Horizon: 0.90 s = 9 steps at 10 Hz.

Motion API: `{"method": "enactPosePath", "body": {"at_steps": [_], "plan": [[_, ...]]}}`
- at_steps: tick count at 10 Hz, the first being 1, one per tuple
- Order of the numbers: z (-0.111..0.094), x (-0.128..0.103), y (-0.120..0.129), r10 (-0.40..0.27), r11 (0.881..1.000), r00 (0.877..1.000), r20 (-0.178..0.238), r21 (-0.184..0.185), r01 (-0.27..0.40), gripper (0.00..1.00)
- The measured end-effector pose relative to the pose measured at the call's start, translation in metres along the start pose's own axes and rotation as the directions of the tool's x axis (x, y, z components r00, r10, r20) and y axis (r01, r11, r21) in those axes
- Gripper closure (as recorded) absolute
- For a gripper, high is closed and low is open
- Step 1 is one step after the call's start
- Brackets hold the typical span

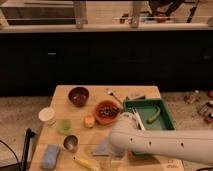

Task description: Wipe purple bowl with towel

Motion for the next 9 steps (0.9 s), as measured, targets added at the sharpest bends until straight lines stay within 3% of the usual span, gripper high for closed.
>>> {"method": "enactPosePath", "body": {"at_steps": [9], "plan": [[0.011,0.002,-0.009,-0.005,1.0,1.0,-0.006,-0.009,0.005,0.2]]}}
